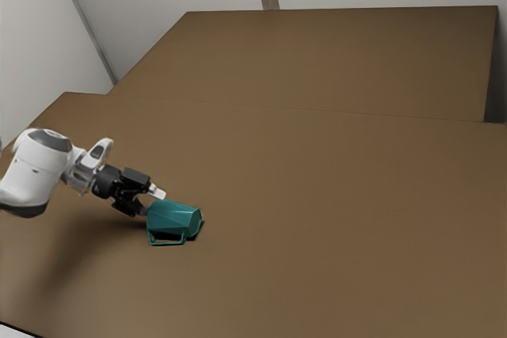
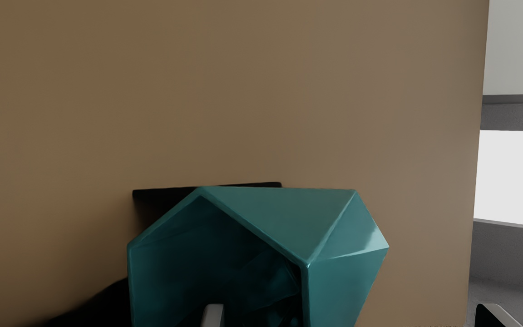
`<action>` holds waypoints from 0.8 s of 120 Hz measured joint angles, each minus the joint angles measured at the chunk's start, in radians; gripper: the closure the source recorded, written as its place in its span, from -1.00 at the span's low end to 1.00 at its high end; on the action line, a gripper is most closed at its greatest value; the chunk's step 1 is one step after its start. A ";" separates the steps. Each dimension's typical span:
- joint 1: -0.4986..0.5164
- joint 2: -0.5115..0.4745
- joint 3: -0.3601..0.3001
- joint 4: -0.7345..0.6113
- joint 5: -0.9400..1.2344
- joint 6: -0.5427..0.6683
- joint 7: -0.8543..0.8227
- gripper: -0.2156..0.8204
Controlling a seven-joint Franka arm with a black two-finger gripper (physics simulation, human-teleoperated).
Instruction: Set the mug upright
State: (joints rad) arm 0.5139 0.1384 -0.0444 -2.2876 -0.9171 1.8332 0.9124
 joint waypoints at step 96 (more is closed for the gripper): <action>0.011 0.018 -0.002 -0.023 -0.074 -0.045 0.223 0.76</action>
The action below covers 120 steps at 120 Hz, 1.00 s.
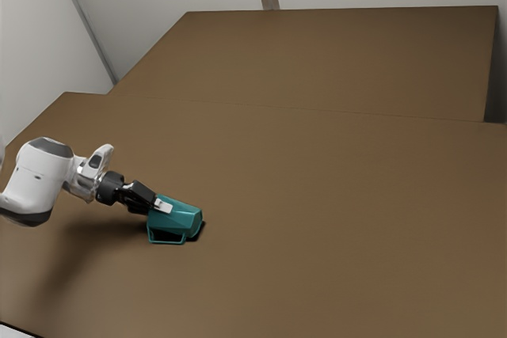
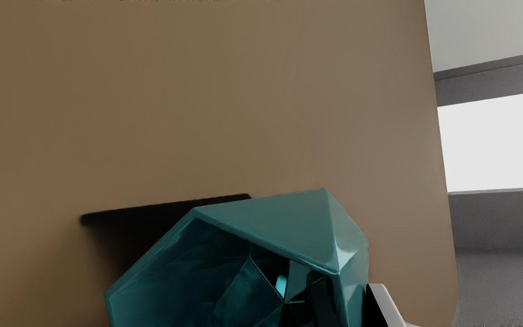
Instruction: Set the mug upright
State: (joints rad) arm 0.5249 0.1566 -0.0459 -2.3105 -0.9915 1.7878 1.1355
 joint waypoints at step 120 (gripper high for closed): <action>0.000 -0.192 -0.311 0.035 0.471 0.369 -0.148 0.93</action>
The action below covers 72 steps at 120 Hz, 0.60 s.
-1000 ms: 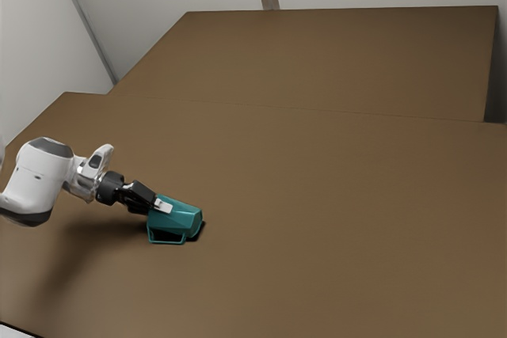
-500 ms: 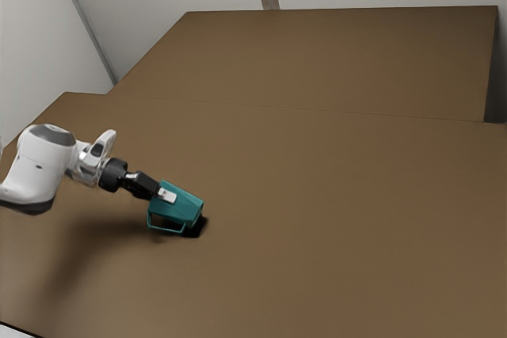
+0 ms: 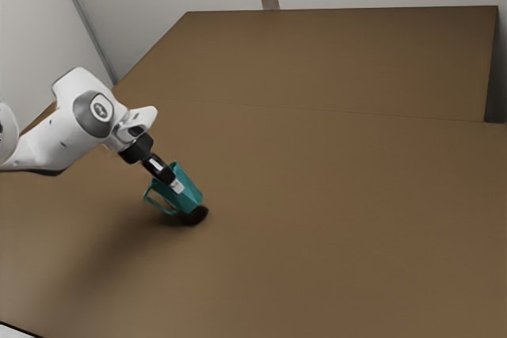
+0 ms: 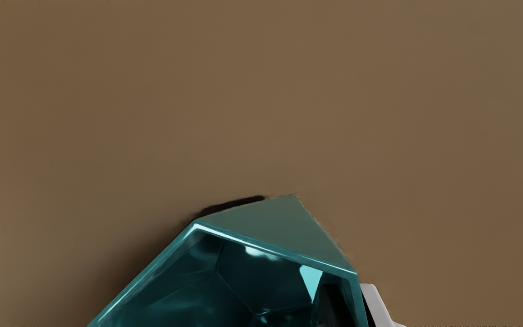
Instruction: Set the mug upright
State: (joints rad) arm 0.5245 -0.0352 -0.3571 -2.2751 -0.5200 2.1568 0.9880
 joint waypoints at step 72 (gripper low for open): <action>-0.005 -0.053 -0.144 -0.078 0.385 0.224 -0.430 0.93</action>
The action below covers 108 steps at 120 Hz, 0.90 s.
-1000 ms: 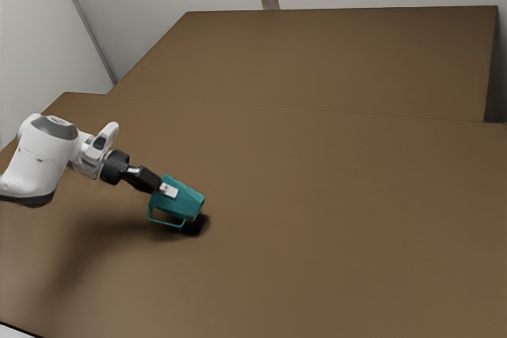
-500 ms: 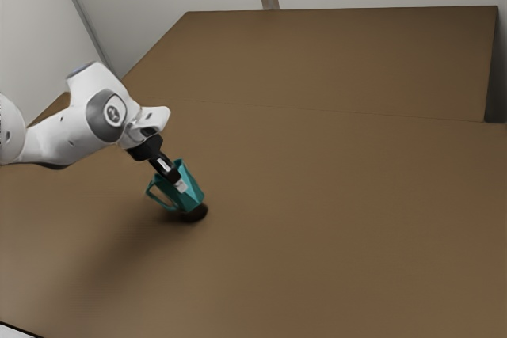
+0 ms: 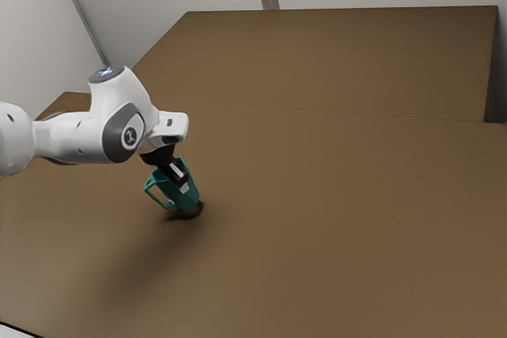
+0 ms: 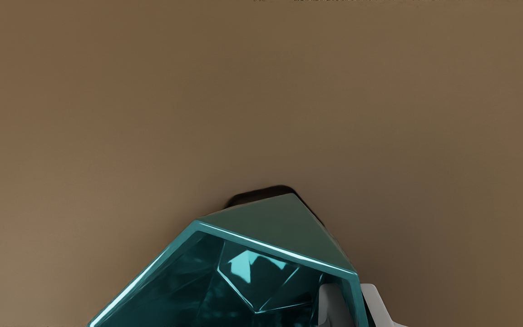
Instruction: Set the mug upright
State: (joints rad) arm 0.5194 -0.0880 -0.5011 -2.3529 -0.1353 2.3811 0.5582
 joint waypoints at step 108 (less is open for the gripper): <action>-0.005 0.010 -0.029 -0.040 0.019 0.019 -0.251 0.93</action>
State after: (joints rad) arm 0.5141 -0.0782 -0.5303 -2.3925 -0.1168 2.4001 0.3077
